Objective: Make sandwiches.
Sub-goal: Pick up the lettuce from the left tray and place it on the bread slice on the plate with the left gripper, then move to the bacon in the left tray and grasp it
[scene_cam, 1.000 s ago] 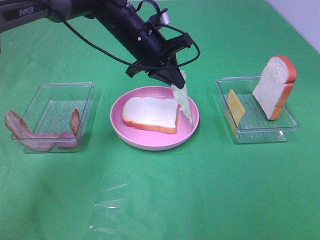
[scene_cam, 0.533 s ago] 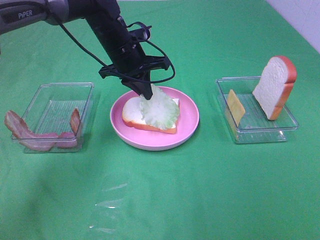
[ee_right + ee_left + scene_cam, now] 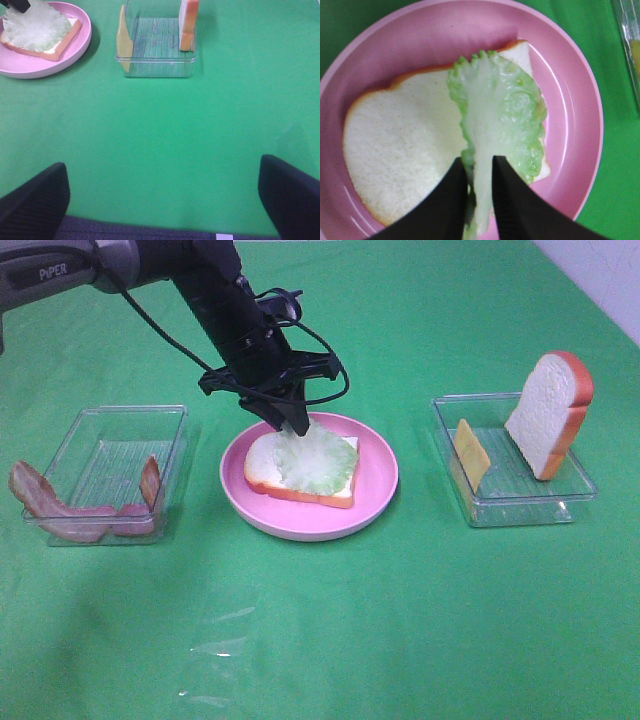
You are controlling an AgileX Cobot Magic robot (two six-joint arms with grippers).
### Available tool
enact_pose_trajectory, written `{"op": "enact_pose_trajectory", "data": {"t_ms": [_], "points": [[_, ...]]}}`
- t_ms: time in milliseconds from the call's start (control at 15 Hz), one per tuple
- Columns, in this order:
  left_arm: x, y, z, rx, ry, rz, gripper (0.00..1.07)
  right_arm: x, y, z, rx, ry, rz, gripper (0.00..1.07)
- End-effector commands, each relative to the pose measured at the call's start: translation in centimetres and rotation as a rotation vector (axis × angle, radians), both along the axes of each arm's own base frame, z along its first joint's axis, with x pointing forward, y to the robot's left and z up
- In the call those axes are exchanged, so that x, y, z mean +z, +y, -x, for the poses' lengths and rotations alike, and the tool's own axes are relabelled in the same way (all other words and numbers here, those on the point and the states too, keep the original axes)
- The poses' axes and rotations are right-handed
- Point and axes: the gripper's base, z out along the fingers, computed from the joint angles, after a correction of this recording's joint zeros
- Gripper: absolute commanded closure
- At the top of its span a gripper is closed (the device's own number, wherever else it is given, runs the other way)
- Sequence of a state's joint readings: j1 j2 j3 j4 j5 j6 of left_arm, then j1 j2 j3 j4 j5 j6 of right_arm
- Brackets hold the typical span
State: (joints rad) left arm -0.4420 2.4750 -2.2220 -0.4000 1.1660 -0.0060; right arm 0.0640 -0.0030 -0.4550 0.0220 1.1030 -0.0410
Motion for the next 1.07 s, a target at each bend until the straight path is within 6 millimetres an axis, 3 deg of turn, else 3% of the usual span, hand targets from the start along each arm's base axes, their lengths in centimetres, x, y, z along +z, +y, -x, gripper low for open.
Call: {"op": "enact_pose_trajectory", "data": {"t_ms": [67, 133, 200, 467, 533, 867, 1067], "points": [[0.0, -0.2, 0.1, -0.003, 0.011, 0.002, 0.38, -0.1, 0.0, 0.4, -0.004, -0.034, -0.009, 0.09], [0.0, -0.2, 0.2, -0.014, 0.009, 0.001, 0.14, -0.1, 0.0, 0.4, -0.004, -0.034, -0.009, 0.09], [0.6, -0.2, 0.3, -0.019, 0.007, 0.001, 0.04, -0.1, 0.0, 0.4, -0.004, -0.034, -0.009, 0.09], [4.3, 0.0, 0.4, -0.044, -0.045, 0.008, 0.05, -0.1, 0.0, 0.4, -0.004, -0.034, -0.009, 0.09], [7.3, 0.3, 0.8, -0.050, -0.087, 0.013, 0.05, -0.1, 0.0, 0.4, -0.004, -0.034, -0.009, 0.09], [16.0, 2.6, 3.1, 0.000, -0.265, -0.026, 0.05, -0.1, 0.0, 0.4, -0.004, -0.034, -0.009, 0.09], [18.2, 4.2, 4.7, 0.032, -0.312, -0.100, 0.07, -0.1, 0.0, 0.4, -0.004, -0.034, -0.009, 0.09]]}}
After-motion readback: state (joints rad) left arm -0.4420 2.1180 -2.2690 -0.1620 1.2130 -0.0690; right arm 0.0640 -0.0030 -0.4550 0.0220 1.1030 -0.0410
